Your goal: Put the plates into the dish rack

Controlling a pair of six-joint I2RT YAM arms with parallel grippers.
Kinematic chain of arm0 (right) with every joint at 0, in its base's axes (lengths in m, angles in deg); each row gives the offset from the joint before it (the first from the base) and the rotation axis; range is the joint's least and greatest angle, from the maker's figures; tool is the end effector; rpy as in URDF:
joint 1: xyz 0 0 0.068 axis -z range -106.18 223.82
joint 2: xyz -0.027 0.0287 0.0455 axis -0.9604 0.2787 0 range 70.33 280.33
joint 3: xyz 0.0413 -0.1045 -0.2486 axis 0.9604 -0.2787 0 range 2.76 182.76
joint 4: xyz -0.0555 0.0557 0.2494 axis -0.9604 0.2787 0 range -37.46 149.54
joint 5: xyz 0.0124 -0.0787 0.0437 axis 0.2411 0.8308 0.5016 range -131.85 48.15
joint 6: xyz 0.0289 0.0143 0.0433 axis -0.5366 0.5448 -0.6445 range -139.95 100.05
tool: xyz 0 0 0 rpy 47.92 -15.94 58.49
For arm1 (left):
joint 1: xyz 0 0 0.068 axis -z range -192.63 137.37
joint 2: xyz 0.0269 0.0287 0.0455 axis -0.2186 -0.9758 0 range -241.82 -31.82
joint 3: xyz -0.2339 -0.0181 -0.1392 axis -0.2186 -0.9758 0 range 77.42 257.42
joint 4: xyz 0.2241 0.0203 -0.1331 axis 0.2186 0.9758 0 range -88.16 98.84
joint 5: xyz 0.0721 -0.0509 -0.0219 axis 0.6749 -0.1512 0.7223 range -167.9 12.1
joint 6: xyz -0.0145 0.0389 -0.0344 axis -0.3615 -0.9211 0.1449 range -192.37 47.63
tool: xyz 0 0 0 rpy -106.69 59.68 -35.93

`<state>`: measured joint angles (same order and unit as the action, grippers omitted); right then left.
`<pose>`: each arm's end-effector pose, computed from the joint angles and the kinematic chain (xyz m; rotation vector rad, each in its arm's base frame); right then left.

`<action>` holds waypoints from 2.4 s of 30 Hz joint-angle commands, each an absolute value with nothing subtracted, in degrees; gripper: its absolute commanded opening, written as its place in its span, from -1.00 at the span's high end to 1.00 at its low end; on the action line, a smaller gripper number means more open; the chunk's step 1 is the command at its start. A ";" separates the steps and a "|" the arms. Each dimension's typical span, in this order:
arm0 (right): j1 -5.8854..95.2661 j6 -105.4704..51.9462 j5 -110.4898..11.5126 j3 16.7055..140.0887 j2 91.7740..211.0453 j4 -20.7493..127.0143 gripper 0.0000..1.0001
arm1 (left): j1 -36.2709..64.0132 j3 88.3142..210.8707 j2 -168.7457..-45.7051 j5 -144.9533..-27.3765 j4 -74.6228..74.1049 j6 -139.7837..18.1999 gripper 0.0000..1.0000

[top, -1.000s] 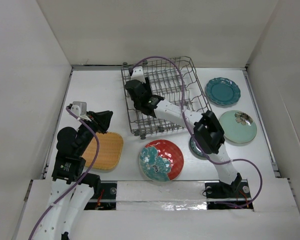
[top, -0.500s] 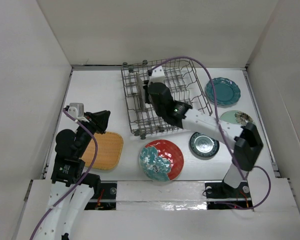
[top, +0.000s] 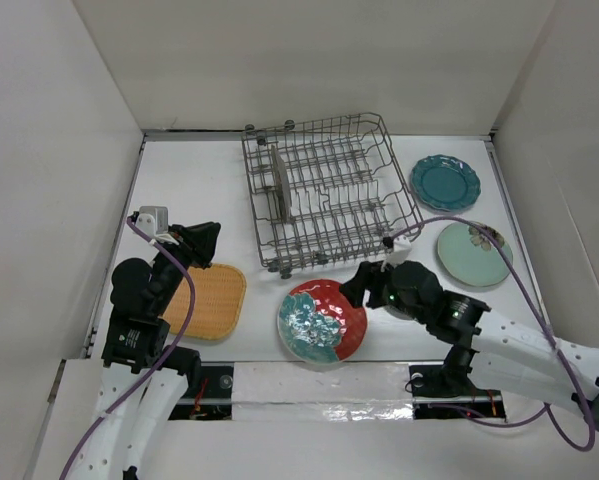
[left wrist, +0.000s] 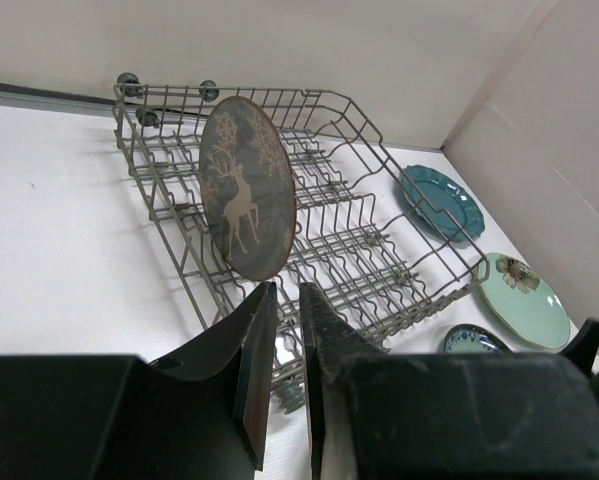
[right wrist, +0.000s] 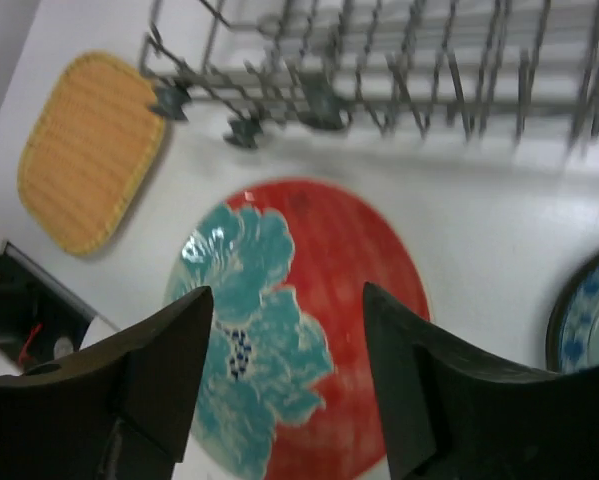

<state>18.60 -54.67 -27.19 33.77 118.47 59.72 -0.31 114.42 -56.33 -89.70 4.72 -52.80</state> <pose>0.1183 0.1547 0.2506 -0.1976 2.0521 0.7503 0.1091 -0.0313 0.3527 0.0835 1.4313 -0.6040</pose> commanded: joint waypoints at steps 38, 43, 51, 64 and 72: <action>23.28 -72.51 -49.40 12.69 122.13 40.48 1.00 | -0.06 115.39 -55.64 -88.71 2.99 -52.86 0.75; 23.19 -63.91 -52.12 26.18 107.61 54.36 1.00 | -0.06 115.31 -55.29 -88.27 2.90 -52.95 0.75; 30.82 -55.55 -52.66 45.82 112.68 54.23 1.00 | -0.59 115.31 -54.94 -88.98 2.73 -52.95 0.75; 42.70 -49.40 -32.03 66.81 130.88 42.25 1.00 | -1.11 115.13 -53.53 -89.86 2.46 -52.68 0.74; 42.54 -39.65 -16.81 80.97 146.67 45.50 1.00 | -1.11 115.22 -53.18 -90.21 2.55 -52.86 0.74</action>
<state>43.38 -42.89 -25.07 72.17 145.11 58.58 -0.86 114.42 -54.01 -89.48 4.74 -52.78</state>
